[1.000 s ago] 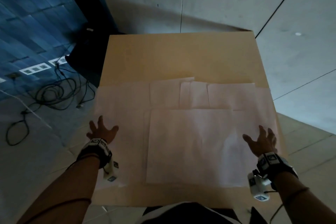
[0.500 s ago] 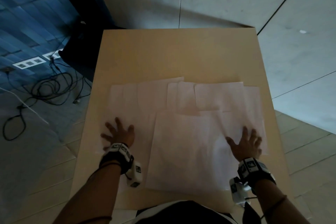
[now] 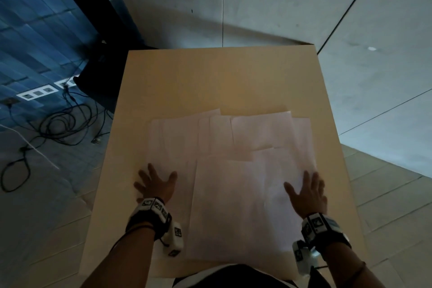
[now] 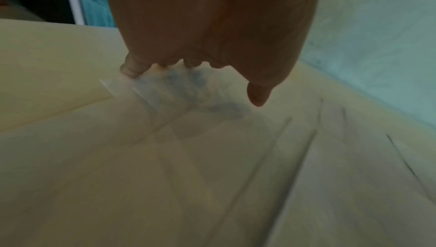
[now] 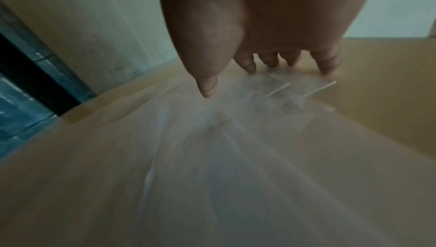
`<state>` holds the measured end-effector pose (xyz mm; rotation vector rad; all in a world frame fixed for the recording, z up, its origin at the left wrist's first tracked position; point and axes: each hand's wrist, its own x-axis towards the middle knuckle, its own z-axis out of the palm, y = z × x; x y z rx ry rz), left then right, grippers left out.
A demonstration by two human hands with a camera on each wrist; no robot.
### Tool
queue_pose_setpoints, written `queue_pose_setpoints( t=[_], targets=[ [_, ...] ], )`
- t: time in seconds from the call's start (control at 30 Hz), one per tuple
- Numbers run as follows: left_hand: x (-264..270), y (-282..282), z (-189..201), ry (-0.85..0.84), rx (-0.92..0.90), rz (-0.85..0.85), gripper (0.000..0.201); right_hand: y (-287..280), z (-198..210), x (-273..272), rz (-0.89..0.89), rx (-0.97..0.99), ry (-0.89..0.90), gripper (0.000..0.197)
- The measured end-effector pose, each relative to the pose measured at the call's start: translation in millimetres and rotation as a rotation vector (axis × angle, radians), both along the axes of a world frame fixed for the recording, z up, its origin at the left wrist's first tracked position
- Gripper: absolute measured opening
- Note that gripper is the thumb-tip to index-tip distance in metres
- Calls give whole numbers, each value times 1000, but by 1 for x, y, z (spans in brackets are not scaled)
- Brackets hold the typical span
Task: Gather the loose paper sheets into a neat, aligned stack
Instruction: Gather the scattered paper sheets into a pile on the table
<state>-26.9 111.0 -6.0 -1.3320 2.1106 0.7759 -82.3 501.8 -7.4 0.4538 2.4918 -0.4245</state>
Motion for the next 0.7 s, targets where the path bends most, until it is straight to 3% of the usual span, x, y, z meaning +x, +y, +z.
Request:
queue_pose_setpoints(
  t=[0.27, 0.5, 0.7],
  targets=[
    [2, 85, 2, 5, -1, -23, 84, -42, 6, 29, 91, -66, -16, 82],
    [6, 52, 5, 91, -62, 54, 86, -17, 18, -9, -139, -70, 65, 70],
    [15, 77, 0, 38, -39, -122, 90, -35, 13, 3, 42, 21, 24, 66]
  ],
)
